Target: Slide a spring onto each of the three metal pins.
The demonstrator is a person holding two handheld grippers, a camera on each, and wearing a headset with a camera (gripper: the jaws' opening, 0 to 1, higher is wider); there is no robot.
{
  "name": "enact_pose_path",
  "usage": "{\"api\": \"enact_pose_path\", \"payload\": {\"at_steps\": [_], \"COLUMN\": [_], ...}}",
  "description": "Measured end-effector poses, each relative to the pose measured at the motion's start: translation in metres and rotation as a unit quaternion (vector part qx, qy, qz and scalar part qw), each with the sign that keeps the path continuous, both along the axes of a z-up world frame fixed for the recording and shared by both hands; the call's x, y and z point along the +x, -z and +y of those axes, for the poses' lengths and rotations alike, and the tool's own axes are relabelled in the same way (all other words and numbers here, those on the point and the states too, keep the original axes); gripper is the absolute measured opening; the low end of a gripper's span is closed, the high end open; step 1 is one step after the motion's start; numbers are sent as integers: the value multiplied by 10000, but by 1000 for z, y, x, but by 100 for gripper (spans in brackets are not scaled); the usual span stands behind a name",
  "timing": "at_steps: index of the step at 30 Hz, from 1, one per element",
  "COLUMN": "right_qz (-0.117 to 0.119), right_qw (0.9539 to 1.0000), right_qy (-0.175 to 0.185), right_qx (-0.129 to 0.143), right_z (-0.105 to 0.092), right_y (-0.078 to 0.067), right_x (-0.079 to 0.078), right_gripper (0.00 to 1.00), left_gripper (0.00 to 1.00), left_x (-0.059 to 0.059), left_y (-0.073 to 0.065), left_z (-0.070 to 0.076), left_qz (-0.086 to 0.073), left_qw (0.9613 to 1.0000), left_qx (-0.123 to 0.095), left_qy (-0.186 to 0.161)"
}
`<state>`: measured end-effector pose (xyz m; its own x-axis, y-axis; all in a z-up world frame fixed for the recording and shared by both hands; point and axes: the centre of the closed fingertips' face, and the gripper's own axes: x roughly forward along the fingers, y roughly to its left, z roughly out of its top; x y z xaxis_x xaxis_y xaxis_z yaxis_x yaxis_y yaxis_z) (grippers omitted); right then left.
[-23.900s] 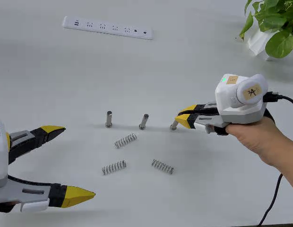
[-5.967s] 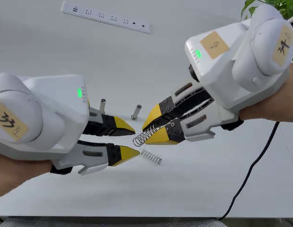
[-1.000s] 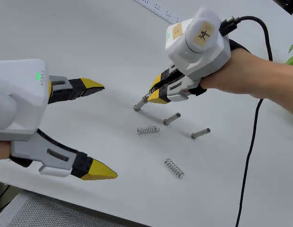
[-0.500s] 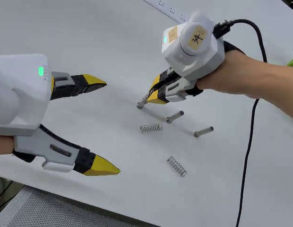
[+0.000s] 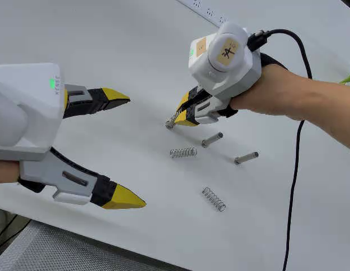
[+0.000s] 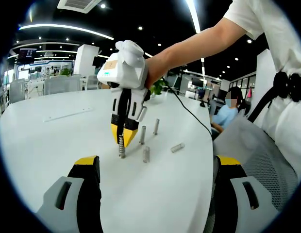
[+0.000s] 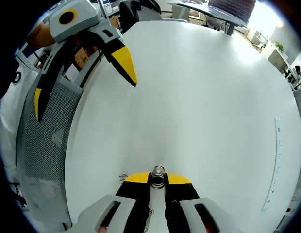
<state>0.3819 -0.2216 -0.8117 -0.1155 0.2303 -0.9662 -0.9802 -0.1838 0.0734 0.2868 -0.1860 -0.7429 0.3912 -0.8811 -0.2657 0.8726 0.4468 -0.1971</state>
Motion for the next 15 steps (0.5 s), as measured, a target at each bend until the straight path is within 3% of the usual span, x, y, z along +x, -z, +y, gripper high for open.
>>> {"api": "enact_pose_path", "payload": {"at_steps": [15], "right_qz": [-53], "right_qw": [9999], "right_qy": [-128], "right_qx": [-102], "right_z": [-1], "right_y": [13], "right_x": [-1], "right_gripper": [7], "left_gripper": [97], "left_x": [-1], "left_y": [-1], "left_z": [0], "left_qz": [-8], "left_qw": [10000], "left_qx": [-11], "left_qy": [18]}}
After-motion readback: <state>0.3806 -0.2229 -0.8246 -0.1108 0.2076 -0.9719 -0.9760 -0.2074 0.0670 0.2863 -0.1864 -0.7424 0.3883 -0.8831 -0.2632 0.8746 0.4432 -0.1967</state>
